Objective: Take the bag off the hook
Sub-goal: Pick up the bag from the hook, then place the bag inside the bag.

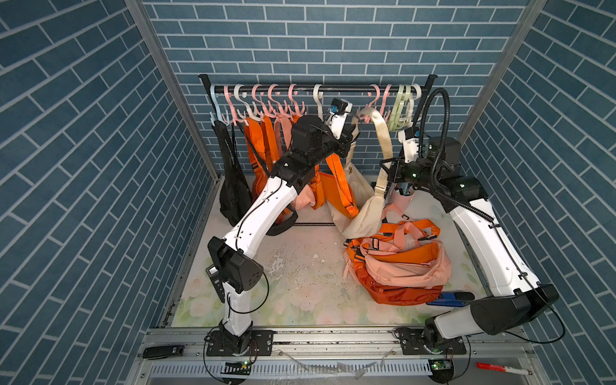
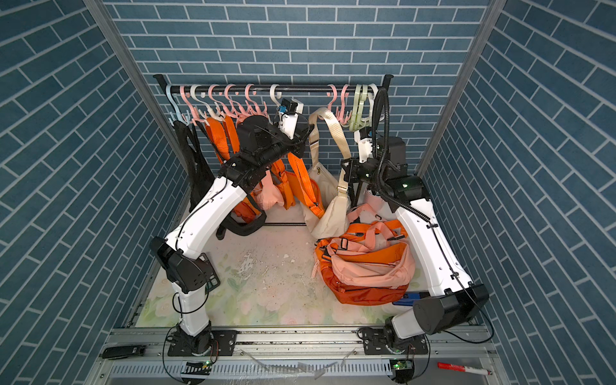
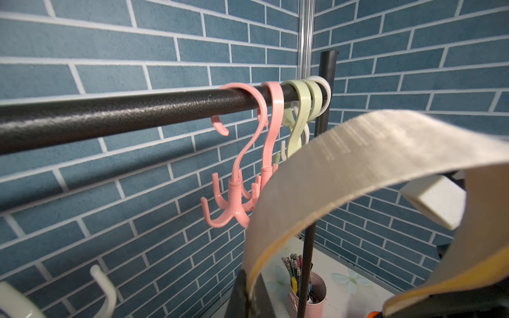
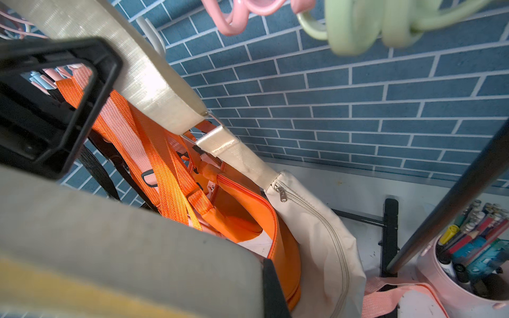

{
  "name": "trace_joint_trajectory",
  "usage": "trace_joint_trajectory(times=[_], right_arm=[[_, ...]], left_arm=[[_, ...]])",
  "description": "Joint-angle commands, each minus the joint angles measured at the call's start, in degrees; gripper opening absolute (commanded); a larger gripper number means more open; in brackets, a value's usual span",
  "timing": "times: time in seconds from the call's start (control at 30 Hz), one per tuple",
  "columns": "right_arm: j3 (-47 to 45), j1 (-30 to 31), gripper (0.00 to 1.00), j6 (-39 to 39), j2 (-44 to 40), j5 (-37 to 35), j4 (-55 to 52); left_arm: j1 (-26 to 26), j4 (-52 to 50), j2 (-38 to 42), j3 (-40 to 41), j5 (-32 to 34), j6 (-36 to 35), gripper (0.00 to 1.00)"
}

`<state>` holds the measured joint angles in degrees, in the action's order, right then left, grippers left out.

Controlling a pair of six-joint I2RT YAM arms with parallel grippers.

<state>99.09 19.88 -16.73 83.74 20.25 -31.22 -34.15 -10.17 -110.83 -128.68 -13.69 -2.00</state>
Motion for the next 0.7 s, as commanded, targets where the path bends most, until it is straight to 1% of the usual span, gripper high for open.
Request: trace_joint_trajectory(times=[0.0, 0.23, 0.4, 0.67], right_arm=[[-1.3, 0.59, 0.0, -1.63, -3.31, 0.94, 1.67], [-3.61, 1.48, 0.0, -2.08, -6.93, 1.28, 2.49], [-5.38, 1.71, 0.0, -2.11, -10.0, 0.28, 2.31], [-5.4, 1.65, 0.0, -1.73, -13.14, -1.05, 0.42]], left_arm=[[-0.21, -1.01, 2.02, -1.08, -1.29, 0.61, 0.0], [-2.11, -2.34, 3.94, 0.3, -1.26, 0.64, 0.0], [-3.62, -2.06, 5.81, 2.27, -0.81, 0.09, 0.0], [-4.79, -3.61, 6.89, 1.6, -0.68, 0.32, 0.0]])
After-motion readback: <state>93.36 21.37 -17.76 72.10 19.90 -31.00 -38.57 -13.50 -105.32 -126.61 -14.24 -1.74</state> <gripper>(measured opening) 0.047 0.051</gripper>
